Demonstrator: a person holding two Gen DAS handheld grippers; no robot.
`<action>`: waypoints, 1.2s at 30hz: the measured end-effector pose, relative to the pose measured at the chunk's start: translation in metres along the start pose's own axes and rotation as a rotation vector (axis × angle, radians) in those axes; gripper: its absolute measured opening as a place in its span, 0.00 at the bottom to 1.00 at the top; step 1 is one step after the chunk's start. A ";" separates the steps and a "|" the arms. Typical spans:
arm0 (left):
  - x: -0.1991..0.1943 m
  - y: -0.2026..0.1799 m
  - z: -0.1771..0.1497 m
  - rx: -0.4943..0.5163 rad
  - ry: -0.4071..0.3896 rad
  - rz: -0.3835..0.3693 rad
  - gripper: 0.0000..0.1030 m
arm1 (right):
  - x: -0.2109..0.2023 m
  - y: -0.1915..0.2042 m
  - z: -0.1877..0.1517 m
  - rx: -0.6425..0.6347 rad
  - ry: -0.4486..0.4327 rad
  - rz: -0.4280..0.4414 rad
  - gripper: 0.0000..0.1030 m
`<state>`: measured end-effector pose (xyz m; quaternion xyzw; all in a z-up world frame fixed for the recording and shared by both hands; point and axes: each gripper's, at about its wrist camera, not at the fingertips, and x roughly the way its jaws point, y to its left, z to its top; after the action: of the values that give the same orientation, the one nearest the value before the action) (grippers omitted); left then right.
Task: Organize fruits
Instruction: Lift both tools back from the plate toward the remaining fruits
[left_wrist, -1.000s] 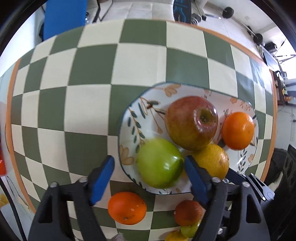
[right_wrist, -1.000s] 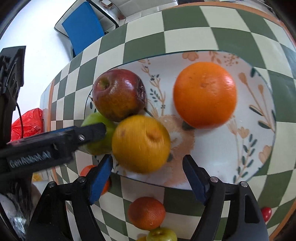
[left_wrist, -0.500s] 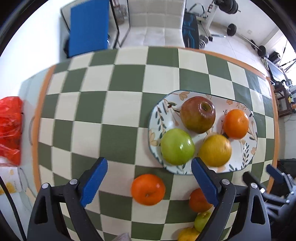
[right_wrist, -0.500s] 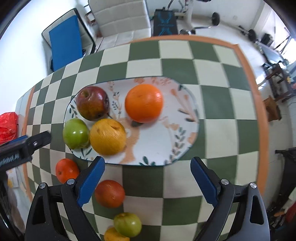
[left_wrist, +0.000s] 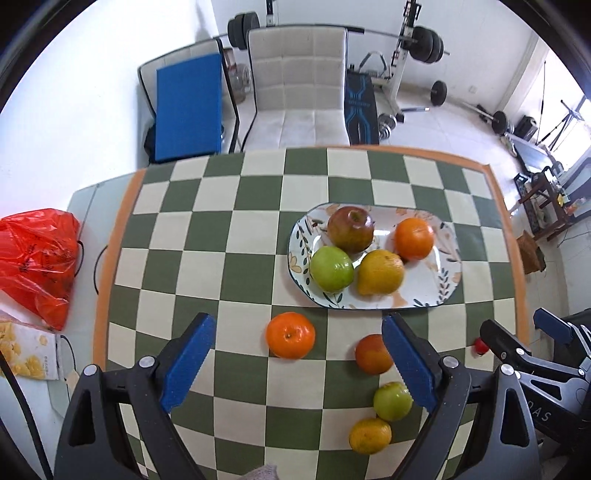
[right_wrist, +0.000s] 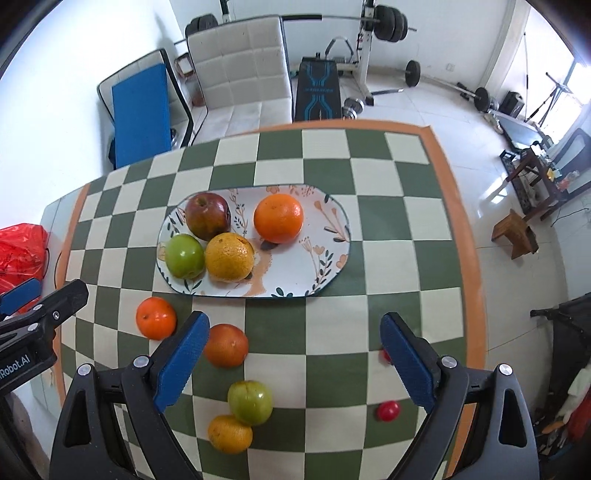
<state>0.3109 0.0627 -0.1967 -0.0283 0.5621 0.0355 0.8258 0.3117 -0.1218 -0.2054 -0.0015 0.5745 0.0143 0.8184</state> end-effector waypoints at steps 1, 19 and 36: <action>-0.008 -0.001 -0.002 0.001 -0.010 -0.004 0.90 | -0.009 -0.001 -0.003 0.001 -0.011 0.000 0.93; -0.100 -0.012 -0.031 0.036 -0.140 -0.059 0.90 | -0.123 -0.001 -0.039 0.021 -0.161 0.015 0.93; -0.036 0.008 -0.027 -0.049 -0.012 0.075 0.97 | -0.027 -0.006 -0.041 0.053 0.048 0.187 0.97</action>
<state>0.2719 0.0678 -0.1729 -0.0270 0.5567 0.0805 0.8263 0.2640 -0.1292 -0.1944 0.0733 0.5919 0.0753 0.7991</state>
